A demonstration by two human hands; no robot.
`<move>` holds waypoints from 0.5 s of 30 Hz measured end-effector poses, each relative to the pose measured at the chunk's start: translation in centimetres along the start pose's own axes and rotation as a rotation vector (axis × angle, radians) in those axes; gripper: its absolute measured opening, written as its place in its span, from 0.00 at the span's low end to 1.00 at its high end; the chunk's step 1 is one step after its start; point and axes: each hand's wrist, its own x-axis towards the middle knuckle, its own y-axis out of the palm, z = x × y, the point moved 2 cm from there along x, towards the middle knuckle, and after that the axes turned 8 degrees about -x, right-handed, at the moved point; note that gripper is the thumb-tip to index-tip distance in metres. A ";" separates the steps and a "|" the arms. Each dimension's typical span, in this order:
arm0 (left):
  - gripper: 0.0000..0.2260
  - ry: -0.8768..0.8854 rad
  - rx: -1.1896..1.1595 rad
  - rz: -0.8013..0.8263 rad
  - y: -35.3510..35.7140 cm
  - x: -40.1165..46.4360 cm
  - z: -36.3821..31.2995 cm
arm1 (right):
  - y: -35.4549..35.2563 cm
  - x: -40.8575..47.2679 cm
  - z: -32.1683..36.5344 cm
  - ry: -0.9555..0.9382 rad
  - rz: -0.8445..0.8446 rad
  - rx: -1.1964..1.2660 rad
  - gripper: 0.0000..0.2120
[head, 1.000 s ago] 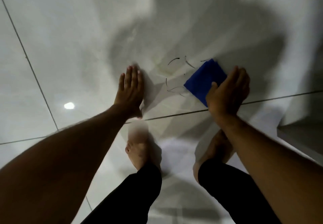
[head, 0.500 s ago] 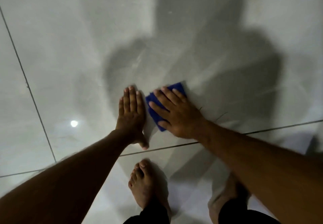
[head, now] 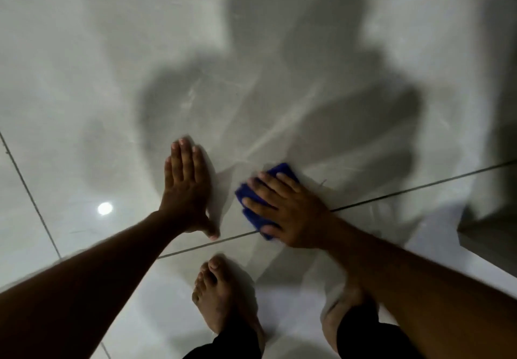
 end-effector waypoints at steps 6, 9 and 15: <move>0.86 -0.016 -0.002 0.008 0.2 0.0 -0.3 | 1.2 -9.3 -7.8 1.393 -0.100 -0.024 0.35; 0.86 -0.011 -0.013 -0.007 0.2 0.0 -0.4 | -0.1 -1.4 -0.1 1.745 -0.167 0.171 0.34; 0.81 0.080 0.052 -0.072 -0.7 -1.6 0.9 | 1.3 -2.5 5.7 -0.015 0.016 0.114 0.35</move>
